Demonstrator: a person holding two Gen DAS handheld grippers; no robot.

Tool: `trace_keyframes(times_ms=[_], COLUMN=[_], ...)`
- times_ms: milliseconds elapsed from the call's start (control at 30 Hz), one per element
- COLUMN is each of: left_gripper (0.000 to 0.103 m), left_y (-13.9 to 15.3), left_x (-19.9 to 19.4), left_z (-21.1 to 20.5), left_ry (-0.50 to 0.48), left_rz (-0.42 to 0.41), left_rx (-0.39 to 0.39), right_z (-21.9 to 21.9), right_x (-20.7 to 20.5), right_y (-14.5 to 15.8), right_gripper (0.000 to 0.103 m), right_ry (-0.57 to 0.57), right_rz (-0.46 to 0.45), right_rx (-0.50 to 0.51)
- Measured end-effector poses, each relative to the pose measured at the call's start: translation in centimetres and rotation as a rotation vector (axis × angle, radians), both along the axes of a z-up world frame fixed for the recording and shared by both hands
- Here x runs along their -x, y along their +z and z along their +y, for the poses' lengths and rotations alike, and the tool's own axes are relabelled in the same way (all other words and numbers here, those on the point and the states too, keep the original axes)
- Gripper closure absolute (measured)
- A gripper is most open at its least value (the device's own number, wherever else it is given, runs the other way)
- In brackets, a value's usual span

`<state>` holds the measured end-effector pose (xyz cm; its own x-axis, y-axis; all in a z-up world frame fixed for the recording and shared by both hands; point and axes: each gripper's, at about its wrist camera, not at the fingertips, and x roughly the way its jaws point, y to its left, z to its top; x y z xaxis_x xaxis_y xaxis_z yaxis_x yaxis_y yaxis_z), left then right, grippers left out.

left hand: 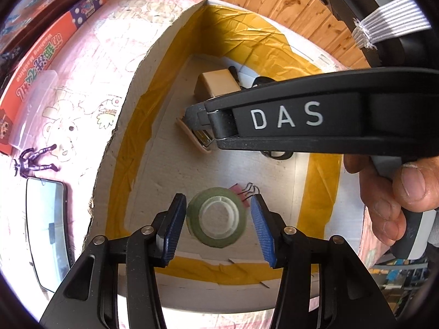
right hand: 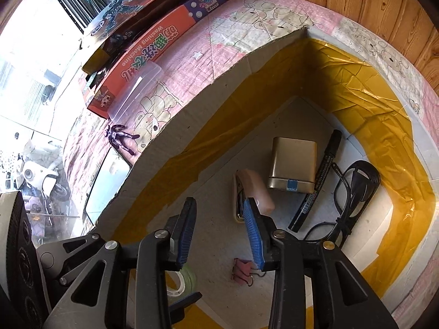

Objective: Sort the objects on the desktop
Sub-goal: 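Lower and release the stapler with the right tool while the left tool drops the tape, then withdraw both tools from the box toward the remaining items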

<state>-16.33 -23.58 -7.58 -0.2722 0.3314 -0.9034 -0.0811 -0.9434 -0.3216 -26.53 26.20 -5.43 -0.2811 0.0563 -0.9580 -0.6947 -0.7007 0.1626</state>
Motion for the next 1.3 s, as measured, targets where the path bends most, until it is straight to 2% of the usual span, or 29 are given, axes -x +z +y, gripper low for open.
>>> trace_keyframes(times_ms=[400, 600, 700, 900, 1133, 1300], left_gripper=[0.049, 0.049, 0.049, 0.049, 0.049, 0.049], left_y=[1.9, 3.3, 4.4, 4.7, 6.5, 7.7], left_x=[-2.0, -3.1, -3.4, -3.7, -5.4, -6.5], left_z=[0.9, 1.5, 2.6, 2.5, 2.0, 2.8], left_ry=[-0.024, -0.041, -0.045, -0.051, -0.018, -0.021], left_rz=[0.033, 0.064, 0.074, 0.102, 0.146, 0.188], left_rx=[0.035, 0.051, 0.057, 0.069, 0.049, 0.035], right_z=[-2.1, -3.7, -4.5, -6.0, -7.9, -9.8], right_x=[-3.0, -4.5, -5.4, -7.1, -10.1, -12.4], right_y=[2.5, 3.6, 4.3, 6.1, 8.4, 9.7], right_gripper=[0.057, 0.050, 0.048, 0.045, 0.041, 0.041], right_ry=[0.006, 0.035, 0.053, 0.084, 0.090, 0.077], right_rz=[0.024, 0.024, 0.020, 0.021, 0.118, 0.183], right_rx=[-0.023, -0.039, -0.061, -0.128, -0.157, -0.223])
